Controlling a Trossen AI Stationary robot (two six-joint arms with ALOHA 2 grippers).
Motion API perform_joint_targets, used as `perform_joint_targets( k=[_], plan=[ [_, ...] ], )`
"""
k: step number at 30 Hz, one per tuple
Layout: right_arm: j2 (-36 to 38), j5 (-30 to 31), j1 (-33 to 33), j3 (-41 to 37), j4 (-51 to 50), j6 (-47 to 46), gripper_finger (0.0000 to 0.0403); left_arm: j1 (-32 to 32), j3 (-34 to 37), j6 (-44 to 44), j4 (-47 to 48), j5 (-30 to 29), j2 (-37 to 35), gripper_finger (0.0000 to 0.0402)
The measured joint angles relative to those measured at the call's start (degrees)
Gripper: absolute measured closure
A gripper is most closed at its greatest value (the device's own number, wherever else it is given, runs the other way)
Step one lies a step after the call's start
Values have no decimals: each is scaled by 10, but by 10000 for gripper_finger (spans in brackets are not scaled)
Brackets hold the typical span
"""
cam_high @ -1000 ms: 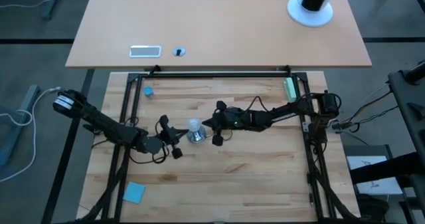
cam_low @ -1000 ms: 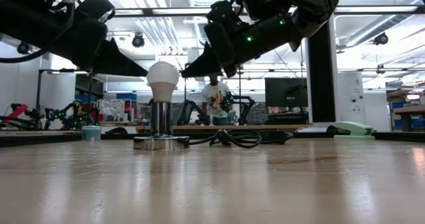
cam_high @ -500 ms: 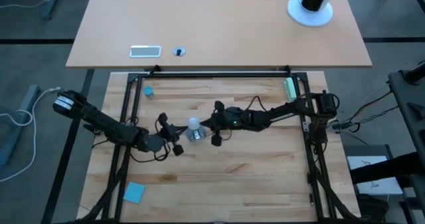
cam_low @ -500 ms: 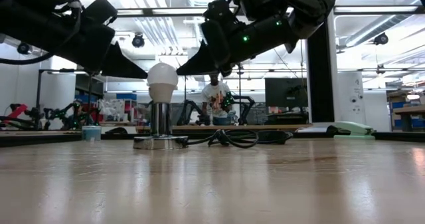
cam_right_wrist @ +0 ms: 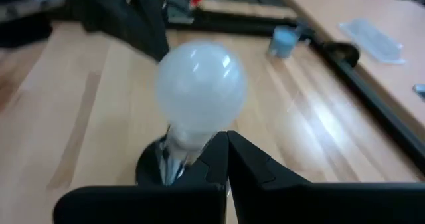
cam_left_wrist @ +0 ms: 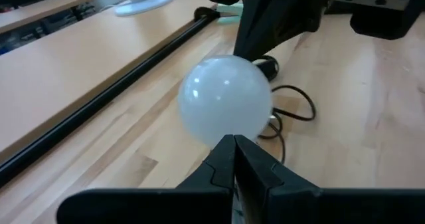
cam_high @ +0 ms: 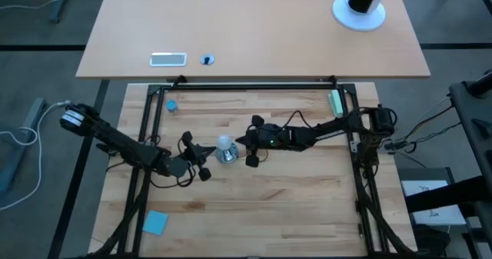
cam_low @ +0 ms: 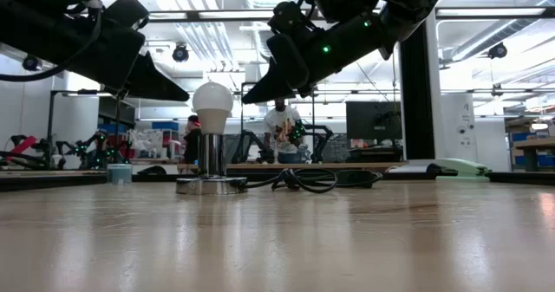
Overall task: Screw lightbulb
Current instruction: Insert the lightbulb into the lamp
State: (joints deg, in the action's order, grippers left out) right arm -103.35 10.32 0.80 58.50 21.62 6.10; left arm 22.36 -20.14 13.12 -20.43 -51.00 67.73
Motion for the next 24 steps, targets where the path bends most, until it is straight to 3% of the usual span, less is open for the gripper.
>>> perform_joint_targets(
  k=[24],
  plan=[
    [-42,-48,-18,40,-2,-9,403,-17,1,13,9,-41,3,402]
  ],
)
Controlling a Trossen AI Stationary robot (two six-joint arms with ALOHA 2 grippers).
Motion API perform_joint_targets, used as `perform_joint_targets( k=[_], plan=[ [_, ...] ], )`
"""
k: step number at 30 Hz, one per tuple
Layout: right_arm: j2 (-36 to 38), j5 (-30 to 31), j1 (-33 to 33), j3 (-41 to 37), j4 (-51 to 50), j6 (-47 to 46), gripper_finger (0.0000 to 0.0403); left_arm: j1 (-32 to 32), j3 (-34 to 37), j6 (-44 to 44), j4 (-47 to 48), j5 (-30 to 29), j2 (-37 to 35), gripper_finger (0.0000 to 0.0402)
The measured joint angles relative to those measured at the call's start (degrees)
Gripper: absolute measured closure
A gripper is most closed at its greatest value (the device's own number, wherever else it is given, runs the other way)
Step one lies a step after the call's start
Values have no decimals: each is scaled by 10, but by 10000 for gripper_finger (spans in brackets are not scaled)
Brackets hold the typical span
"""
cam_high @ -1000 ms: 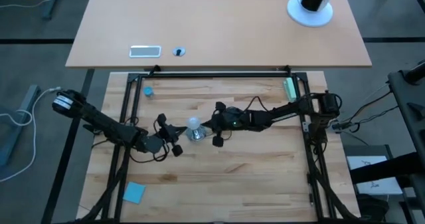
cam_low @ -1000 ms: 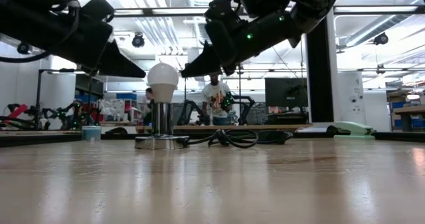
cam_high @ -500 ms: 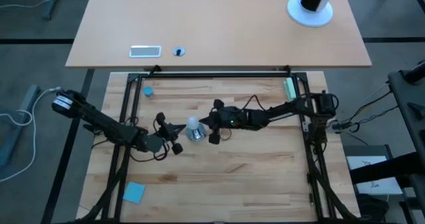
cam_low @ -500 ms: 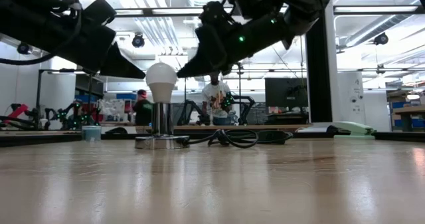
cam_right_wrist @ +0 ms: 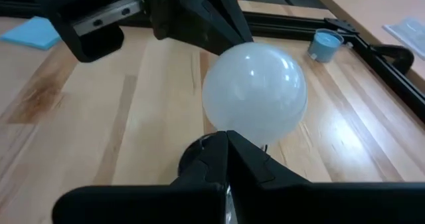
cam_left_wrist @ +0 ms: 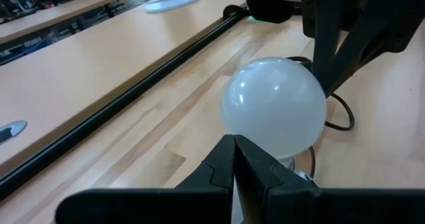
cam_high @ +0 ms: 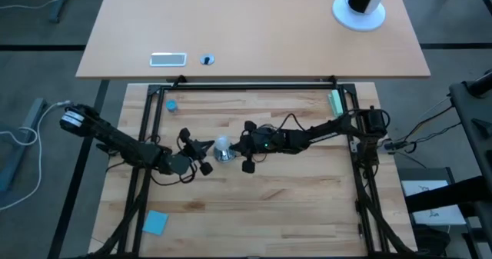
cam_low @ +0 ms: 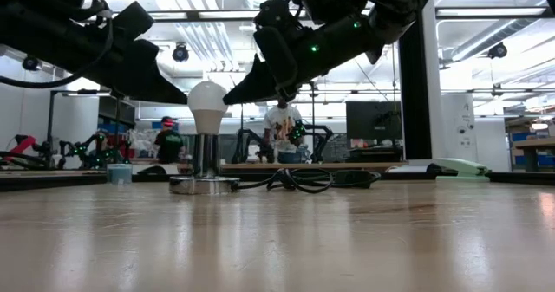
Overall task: Screw lightbulb
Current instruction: Insert the lightbulb into the lamp
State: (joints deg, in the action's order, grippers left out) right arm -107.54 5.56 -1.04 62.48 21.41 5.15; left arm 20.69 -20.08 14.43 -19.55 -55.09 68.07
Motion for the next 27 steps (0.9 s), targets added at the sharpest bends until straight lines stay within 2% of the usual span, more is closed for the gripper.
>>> perform_joint_targets(
  k=[5,9,14,18,27],
  plan=[
    [2,8,1,0,-15,-2,403,5,0,1,3,1,-4,402],
    [11,54,1,3,-46,0,403,13,0,0,9,8,-11,402],
    [9,65,13,3,-33,7,403,14,0,-13,10,70,-12,402],
    [4,36,22,10,-22,4,403,14,0,-14,5,80,-7,402],
    [2,-9,22,18,-15,0,403,9,0,-8,7,40,-7,402]
  ],
)
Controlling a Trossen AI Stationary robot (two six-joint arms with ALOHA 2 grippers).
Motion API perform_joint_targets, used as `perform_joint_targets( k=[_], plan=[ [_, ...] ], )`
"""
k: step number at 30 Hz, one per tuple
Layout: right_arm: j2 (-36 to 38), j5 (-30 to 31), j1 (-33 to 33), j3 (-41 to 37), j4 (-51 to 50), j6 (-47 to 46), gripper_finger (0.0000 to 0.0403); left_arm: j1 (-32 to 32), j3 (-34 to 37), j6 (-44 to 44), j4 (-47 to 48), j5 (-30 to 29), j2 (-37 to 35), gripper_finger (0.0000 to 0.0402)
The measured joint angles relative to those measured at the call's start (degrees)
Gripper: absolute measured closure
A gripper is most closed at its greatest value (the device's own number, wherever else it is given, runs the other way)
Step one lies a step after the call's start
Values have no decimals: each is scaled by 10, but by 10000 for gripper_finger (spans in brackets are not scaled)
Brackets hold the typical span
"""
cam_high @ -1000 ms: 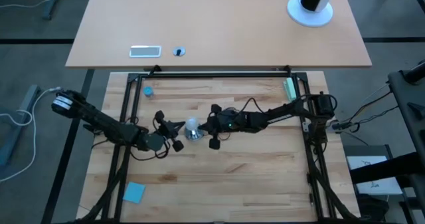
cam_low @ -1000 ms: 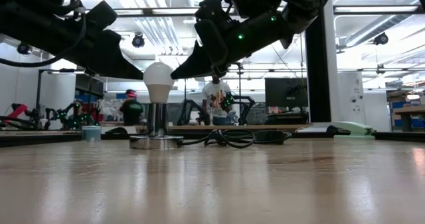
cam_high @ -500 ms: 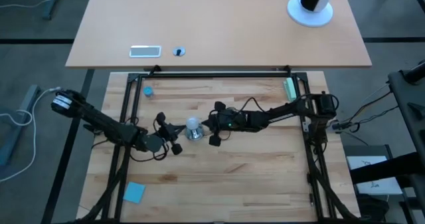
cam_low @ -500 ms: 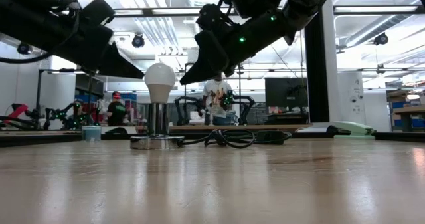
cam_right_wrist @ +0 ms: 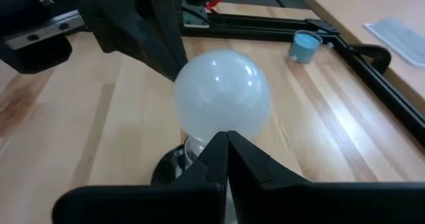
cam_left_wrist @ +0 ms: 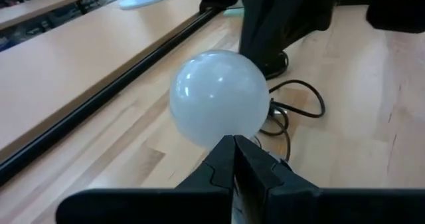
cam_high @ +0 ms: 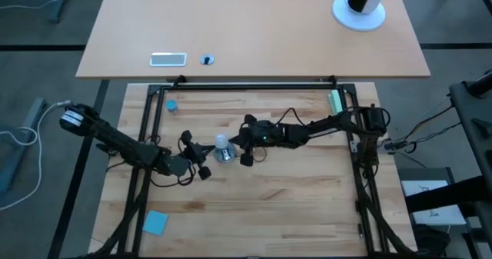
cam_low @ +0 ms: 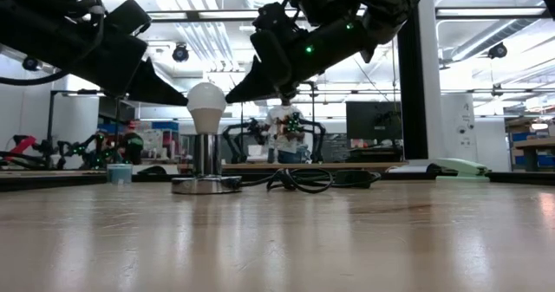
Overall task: Screw lightbulb
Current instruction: Insert the lightbulb into the lamp
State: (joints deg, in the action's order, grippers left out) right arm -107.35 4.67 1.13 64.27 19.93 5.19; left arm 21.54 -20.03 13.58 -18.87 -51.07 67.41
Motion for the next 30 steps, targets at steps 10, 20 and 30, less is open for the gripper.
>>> perform_joint_targets(
  k=[10,20,30],
  plan=[
    [0,-21,-5,0,-31,-6,403,-1,1,15,-5,-26,0,401],
    [10,56,-4,2,-73,-3,403,0,0,43,22,18,-1,401],
    [5,24,10,2,-3,9,403,-6,0,20,9,0,-1,401]
  ],
)
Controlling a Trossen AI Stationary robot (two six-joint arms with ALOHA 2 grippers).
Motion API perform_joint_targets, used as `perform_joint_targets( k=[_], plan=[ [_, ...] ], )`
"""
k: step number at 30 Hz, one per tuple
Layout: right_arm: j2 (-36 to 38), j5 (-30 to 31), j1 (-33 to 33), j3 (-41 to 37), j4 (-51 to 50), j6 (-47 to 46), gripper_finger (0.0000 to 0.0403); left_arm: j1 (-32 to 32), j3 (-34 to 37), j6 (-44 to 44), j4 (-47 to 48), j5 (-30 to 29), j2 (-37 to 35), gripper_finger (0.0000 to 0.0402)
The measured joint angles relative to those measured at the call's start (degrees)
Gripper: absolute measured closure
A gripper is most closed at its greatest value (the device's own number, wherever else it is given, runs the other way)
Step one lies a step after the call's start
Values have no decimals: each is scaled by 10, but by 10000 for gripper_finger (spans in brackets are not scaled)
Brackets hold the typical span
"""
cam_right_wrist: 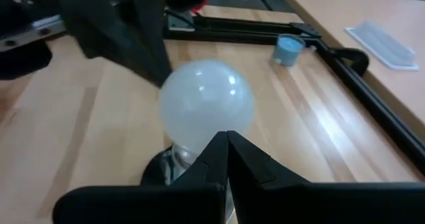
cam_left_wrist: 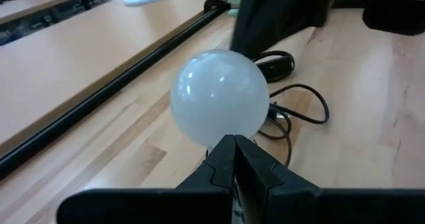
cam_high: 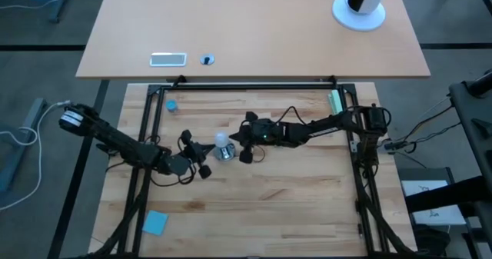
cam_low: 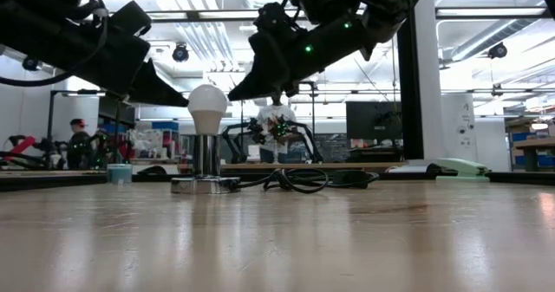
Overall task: Screw lightbulb
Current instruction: Insert the lightbulb into the lamp
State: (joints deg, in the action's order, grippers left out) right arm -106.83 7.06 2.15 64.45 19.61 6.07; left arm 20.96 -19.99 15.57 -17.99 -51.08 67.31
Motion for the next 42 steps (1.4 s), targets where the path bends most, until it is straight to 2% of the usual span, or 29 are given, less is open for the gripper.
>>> perform_joint_targets(
  k=[11,15,20,34,42],
  plan=[
    [-1,-27,-8,0,3,-11,403,-6,0,4,0,-22,0,401],
    [0,8,-7,0,-32,-10,403,-2,0,4,0,-19,0,401],
    [1,41,-4,0,-61,-2,403,0,0,4,5,15,-2,401],
    [0,-11,3,0,-9,-19,403,-8,1,5,5,21,1,401],
    [-1,-12,4,0,-13,-17,403,-8,1,6,5,20,1,401]
  ],
)
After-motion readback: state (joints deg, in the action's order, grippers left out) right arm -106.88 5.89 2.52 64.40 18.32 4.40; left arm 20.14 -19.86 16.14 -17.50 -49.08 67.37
